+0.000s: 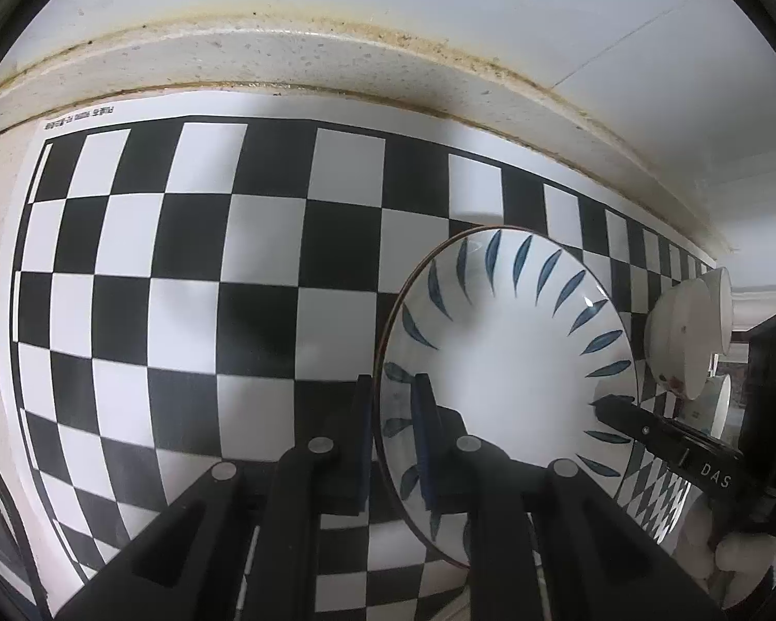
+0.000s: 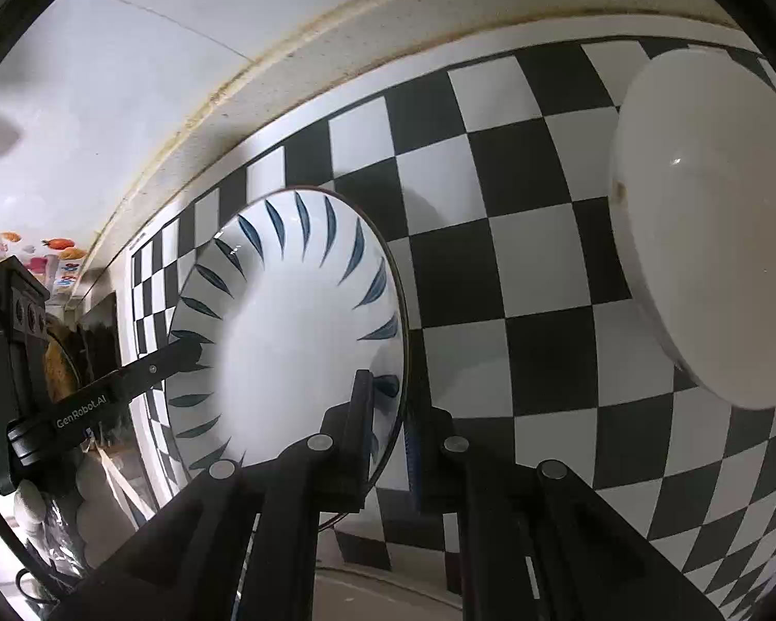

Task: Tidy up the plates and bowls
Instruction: 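Lift the blue-striped plate with both tools and carry it toward the plate stack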

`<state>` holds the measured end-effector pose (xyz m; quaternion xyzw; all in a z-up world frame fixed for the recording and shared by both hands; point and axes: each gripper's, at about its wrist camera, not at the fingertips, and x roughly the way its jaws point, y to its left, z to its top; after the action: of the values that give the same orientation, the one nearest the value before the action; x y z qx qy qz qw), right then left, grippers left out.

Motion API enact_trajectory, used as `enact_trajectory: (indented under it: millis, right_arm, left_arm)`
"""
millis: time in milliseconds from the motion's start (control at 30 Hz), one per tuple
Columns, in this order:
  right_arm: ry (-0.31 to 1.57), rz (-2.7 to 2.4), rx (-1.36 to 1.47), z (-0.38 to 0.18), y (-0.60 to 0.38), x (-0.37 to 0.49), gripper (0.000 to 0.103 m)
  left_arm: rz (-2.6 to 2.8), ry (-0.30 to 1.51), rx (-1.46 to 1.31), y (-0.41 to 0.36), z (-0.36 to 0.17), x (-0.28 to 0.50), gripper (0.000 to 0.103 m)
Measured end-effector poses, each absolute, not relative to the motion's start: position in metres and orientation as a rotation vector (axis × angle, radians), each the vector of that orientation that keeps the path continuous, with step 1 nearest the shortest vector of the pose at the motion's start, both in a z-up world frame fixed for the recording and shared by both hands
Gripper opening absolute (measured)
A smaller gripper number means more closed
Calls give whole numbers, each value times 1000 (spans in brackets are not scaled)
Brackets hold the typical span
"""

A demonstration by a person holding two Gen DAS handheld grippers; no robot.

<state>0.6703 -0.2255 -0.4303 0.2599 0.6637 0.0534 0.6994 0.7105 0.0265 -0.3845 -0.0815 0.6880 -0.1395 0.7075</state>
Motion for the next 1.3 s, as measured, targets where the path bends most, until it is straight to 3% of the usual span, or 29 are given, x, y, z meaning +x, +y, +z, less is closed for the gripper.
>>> enact_trajectory:
  millis: [633,933,1300]
  right_arm:
    - [1358,185,537,-364,-229,623,10]
    - [1277,213,523,-314,-242,568,10]
    - [1242,225,498,-284,-249,486,10]
  left_arm:
    - [-313,1418,-119,40,-314,655,12]
    - [-356,1344,-93,34,-267,605,12]
    - [-386,1340,-61,22,-256,546,12]
